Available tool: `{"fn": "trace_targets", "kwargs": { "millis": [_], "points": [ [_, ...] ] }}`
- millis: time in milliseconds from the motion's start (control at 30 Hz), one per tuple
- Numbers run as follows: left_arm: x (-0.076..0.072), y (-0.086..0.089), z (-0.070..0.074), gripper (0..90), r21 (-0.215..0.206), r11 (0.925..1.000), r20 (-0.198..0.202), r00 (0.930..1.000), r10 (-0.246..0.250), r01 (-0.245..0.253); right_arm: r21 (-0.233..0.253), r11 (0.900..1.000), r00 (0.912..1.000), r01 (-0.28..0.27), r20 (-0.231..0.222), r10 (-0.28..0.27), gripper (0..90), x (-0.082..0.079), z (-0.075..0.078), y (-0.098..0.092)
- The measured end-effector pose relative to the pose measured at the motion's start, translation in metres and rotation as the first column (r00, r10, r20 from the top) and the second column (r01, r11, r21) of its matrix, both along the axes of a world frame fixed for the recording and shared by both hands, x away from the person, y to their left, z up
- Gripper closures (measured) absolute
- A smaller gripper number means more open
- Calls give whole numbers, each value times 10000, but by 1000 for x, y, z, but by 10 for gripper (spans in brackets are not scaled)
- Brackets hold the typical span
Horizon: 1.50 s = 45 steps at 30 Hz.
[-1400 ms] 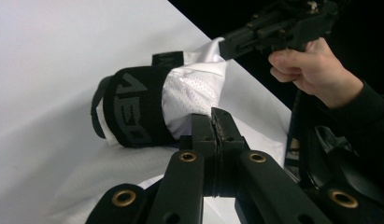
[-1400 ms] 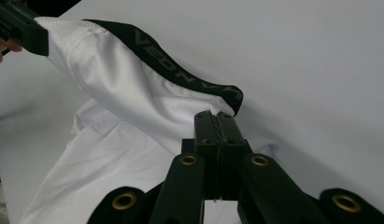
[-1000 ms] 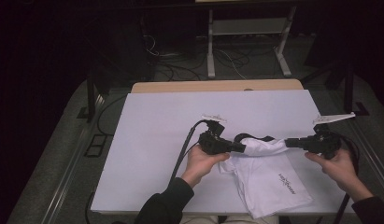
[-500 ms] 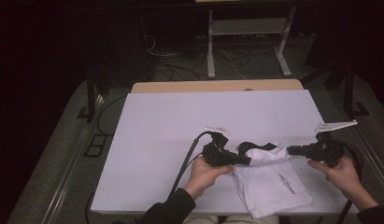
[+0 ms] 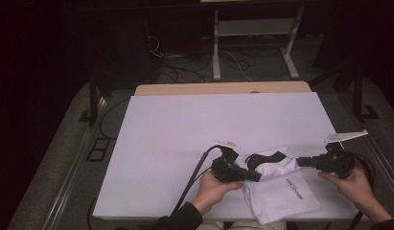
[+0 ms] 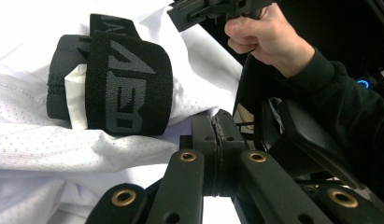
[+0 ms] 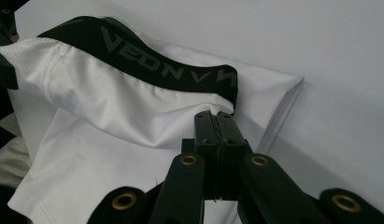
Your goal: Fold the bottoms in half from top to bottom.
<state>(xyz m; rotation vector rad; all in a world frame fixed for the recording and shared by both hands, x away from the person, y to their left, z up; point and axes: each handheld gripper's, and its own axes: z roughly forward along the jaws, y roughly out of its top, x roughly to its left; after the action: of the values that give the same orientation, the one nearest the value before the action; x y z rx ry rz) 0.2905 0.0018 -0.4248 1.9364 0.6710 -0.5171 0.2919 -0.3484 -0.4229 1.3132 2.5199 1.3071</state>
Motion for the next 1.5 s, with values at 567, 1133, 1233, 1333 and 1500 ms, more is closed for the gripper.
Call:
{"fn": "trace_targets", "kwargs": {
  "millis": [567, 1133, 1233, 1333, 1500],
  "points": [
    [-8, -4, -22, 881, 145, 9999, -371, 9993, -39, 45, -241, 9996, 9992, -109, -390, 99, 880, -8, -16, -2],
    [-11, -6, -29, 880, 244, 9997, -371, 9993, 49, -40, -504, 9987, 9984, -122, -553, 94, 663, -9, -13, 1],
    [-11, -6, -29, 880, 240, 9997, -373, 9993, 63, -54, -492, 9987, 9986, -120, -513, 95, 620, -6, -10, 3],
    [-11, -6, -29, 880, 201, 9998, -380, 9992, 89, -82, -540, 9985, 9988, -125, -490, 99, 583, -3, -6, 6],
    [-11, -6, -29, 880, 182, 9998, -362, 9993, 108, -102, -573, 9983, 9990, -94, -441, 69, 508, 3, -1, 11]
  ]
}}
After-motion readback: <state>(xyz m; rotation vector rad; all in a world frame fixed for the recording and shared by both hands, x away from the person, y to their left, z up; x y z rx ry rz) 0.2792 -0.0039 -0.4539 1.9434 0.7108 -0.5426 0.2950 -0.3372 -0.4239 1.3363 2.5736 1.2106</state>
